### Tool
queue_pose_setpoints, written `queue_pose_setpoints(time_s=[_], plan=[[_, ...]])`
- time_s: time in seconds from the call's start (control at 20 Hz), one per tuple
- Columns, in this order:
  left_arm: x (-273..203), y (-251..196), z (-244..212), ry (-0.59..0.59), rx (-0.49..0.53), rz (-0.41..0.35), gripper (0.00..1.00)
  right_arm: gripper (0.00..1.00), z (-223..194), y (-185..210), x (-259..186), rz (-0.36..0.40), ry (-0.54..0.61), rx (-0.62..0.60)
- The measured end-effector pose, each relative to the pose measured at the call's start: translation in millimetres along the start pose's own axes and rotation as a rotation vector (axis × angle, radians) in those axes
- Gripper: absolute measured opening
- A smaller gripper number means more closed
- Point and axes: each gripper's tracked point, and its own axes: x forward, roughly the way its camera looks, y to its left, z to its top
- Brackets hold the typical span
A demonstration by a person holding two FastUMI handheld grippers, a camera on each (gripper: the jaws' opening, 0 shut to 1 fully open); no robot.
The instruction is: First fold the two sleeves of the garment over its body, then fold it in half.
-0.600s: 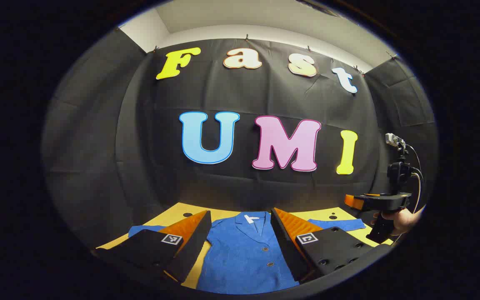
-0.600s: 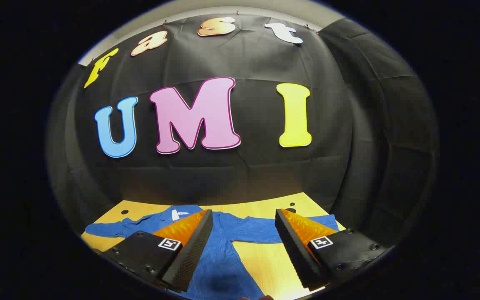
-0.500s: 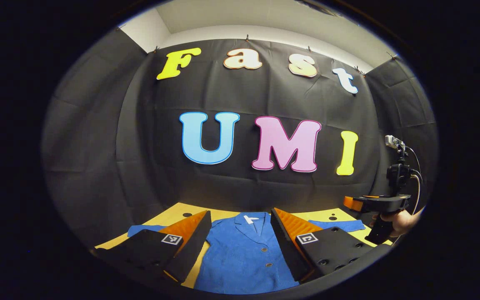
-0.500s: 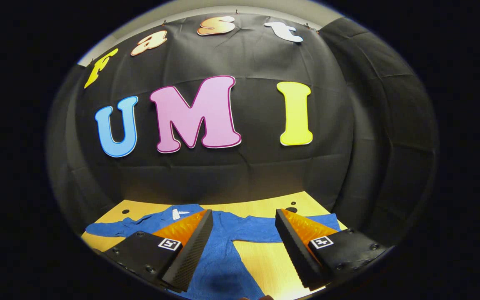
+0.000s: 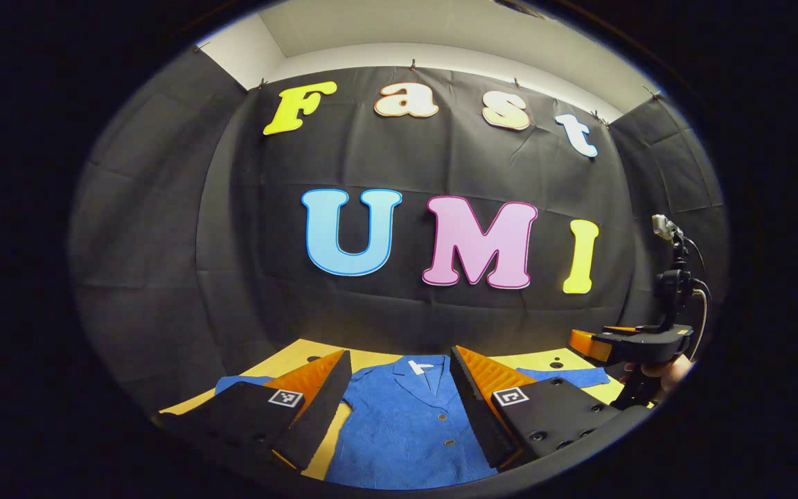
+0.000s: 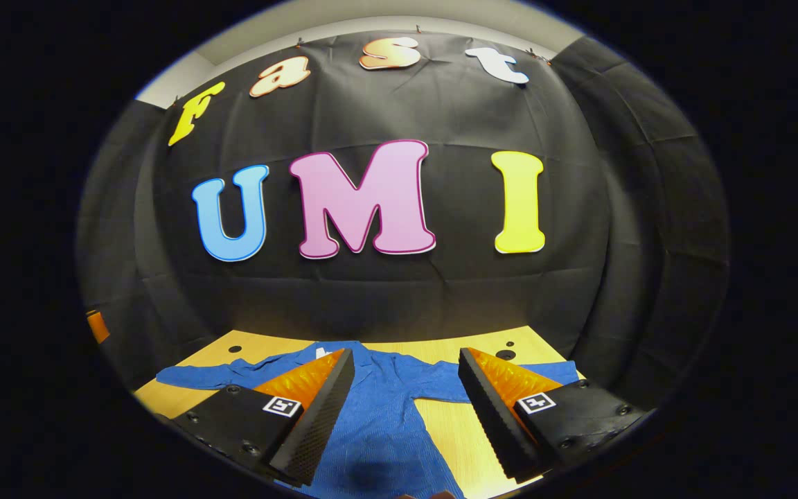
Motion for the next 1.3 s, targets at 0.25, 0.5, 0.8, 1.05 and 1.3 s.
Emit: queue_pose_setpoints(time_s=[0.25,0.5,0.8,1.05,1.3], plan=[[-4,9,1,0.005,0.002,-0.016,0.82,0.96,26,20,-40,-0.011,-0.080,0.040],[-7,14,-2,0.020,-0.009,-0.045,0.82,0.96,21,29,-59,-0.011,-0.092,-0.004],[-7,5,-17,0.061,-0.037,-0.068,0.82,0.98,2,-50,-19,-0.151,-0.009,-0.035],[1,-12,-32,0.111,-0.017,-0.050,0.82,0.97,-34,-167,34,-0.320,0.123,-0.033],[11,-41,-52,0.177,-0.035,-0.018,0.82,0.98,-108,-272,89,-0.440,0.318,0.014]])
